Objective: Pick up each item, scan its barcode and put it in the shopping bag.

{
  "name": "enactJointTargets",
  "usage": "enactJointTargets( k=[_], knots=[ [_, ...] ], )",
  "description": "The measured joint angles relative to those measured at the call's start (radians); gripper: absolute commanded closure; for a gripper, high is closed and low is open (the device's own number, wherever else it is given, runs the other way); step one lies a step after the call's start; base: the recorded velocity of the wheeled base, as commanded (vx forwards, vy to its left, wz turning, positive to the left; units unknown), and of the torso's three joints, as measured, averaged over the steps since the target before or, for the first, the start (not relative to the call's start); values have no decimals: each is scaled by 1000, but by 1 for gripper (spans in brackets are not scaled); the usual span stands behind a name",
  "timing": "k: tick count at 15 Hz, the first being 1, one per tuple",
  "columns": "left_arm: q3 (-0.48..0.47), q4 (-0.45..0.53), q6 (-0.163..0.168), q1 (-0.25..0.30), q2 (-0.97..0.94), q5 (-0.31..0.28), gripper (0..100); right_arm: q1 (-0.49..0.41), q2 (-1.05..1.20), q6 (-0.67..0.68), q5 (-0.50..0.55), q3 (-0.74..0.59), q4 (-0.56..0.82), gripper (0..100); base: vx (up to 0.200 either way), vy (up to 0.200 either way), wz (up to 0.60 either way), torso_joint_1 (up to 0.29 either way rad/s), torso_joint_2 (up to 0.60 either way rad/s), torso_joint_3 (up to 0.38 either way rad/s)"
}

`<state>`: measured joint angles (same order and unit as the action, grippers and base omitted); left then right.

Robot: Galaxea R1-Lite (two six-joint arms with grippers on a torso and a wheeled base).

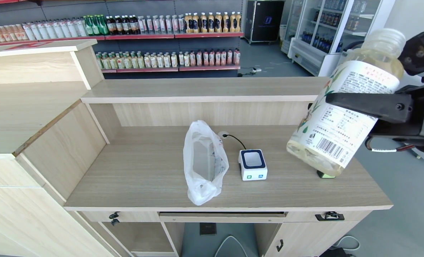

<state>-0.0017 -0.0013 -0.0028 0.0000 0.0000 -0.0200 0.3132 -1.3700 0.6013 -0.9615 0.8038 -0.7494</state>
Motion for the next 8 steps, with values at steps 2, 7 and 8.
enactJointTargets(
  k=[2,7,8],
  knots=[
    [0,0,0,0,0,0,0,34,13,26,-18,4,0,100,0,0,0,0,0,0],
    [0,0,0,0,0,0,0,64,33,58,-101,11,0,100,0,0,0,0,0,0],
    [0,0,0,0,0,0,0,67,36,59,-103,8,1,100,0,0,0,0,0,0]
  ],
)
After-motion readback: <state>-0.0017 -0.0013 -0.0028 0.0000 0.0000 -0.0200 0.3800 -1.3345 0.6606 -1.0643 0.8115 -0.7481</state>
